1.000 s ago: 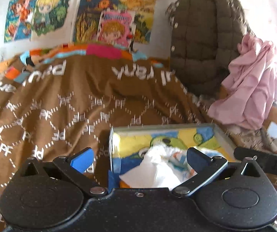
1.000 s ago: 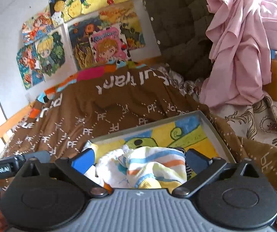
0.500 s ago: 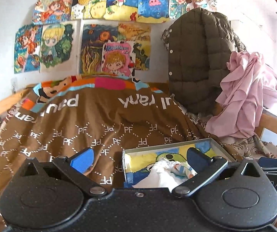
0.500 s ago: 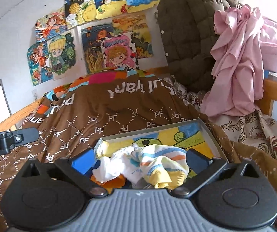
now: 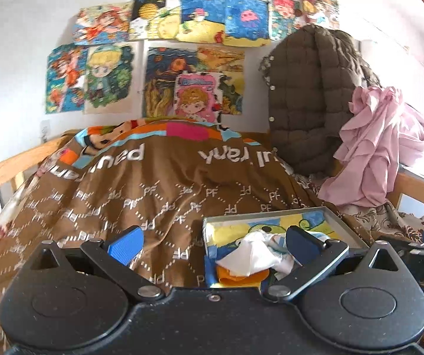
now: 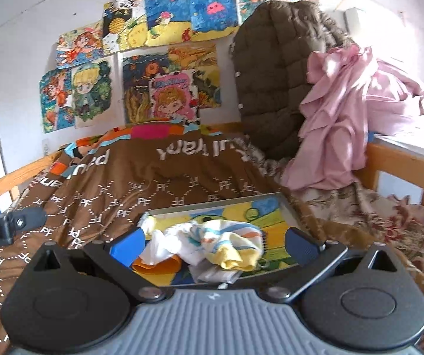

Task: Organize soft objects
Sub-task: 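Withdraw both tools from the tray back toward the pile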

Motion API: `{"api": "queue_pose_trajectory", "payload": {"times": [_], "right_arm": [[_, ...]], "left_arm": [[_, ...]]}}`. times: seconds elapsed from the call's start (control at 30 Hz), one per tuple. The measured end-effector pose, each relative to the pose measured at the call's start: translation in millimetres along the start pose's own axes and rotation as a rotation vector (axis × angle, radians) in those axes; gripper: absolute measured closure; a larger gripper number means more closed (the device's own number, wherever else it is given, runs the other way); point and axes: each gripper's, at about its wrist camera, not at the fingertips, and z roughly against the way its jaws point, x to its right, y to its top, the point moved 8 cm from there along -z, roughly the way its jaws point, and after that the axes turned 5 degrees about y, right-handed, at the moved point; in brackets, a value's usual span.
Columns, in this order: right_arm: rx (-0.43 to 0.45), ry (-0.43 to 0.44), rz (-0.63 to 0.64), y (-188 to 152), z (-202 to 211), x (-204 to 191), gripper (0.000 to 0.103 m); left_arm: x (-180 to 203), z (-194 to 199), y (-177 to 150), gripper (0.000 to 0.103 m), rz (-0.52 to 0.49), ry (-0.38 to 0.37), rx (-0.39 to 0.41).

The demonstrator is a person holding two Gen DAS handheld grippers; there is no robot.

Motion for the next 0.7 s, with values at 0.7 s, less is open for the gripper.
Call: {"api": "queue_pose_trajectory", "payload": {"times": [0.7], "right_arm": [[-0.100,-0.068,0.007,-69,93,-9,0.000]], "left_arm": [[-20,66,-90,0.001,0.043,0.006,-0.165]]}}
